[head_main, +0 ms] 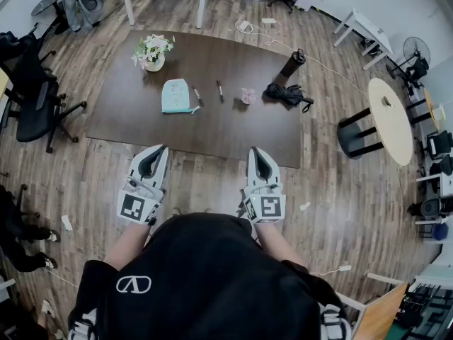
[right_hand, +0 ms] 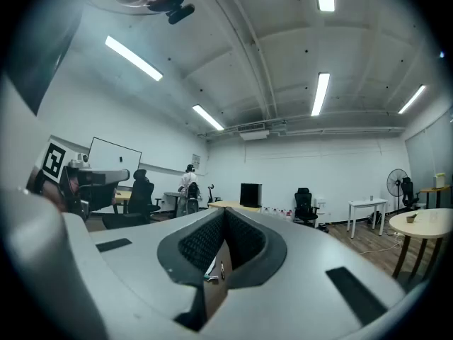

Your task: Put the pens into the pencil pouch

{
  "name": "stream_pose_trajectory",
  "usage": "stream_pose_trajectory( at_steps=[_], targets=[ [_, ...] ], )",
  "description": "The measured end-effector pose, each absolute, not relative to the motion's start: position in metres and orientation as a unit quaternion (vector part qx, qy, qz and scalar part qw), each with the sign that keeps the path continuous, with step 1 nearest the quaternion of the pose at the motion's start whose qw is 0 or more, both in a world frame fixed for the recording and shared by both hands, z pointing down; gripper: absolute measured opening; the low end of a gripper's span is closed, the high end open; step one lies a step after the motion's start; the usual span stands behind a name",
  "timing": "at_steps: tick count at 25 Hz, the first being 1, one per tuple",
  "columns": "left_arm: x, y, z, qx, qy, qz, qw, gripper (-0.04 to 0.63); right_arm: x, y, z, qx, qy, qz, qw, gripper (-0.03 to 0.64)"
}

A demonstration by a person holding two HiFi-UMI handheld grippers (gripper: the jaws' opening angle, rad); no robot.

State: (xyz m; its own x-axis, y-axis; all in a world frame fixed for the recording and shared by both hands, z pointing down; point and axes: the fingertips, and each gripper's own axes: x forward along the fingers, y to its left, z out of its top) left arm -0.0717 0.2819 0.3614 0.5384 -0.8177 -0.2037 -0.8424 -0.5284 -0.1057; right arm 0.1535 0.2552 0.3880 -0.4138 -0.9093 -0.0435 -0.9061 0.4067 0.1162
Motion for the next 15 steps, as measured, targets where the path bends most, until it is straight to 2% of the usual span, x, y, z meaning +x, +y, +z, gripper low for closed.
stream_pose_trajectory(
  at_steps=[15],
  targets=[
    [-0.069,0.286,0.359,-0.872,0.477,0.065,0.089,0.003,0.156,0.263,0.377,0.54,-0.84,-0.061,-0.01,0.0]
  ],
)
